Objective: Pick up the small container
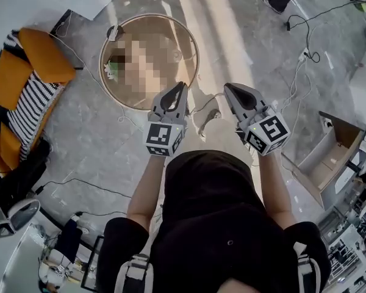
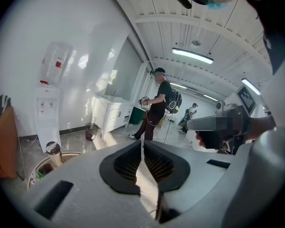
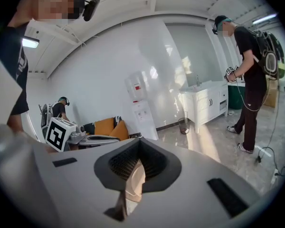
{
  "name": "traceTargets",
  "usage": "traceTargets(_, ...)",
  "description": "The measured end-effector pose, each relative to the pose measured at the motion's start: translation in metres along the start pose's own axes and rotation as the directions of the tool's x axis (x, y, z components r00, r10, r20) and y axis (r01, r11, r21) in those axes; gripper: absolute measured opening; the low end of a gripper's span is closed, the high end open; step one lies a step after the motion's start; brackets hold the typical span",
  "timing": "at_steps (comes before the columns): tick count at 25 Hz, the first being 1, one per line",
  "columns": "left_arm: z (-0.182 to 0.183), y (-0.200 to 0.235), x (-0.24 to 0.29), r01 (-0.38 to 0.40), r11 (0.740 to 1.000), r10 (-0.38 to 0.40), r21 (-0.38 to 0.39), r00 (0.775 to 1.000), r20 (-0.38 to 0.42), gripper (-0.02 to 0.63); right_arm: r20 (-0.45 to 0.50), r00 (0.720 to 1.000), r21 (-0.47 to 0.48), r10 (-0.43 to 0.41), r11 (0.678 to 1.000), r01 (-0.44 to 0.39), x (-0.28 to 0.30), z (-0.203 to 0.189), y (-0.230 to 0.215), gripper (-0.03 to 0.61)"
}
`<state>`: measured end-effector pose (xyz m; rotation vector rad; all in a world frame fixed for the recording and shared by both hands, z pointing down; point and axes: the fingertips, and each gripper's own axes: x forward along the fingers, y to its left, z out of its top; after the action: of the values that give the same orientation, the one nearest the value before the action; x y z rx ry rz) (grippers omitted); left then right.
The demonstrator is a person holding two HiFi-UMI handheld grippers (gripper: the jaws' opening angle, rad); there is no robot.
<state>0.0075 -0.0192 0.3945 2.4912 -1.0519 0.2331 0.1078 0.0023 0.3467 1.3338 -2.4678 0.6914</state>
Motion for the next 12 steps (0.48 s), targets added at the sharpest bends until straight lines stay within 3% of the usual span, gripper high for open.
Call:
traceTargets(5, -0.021, 0.020, 0.024, -0.028, 0.999, 0.028, 0.030, 1.000, -0.002, 0.020, -0.022, 0.999, 0.008, 0.028, 1.000, -0.028, 0.027, -0.013, -0.012, 0.003)
traceTargets(12, -0.073, 0.038, 0.066, -0.024, 0.999, 0.025, 0.023, 0.999, -0.046, 0.020, -0.034, 0.999, 0.052, -0.013, 0.999, 0.015, 0.063, -0.044, -0.041, 0.003)
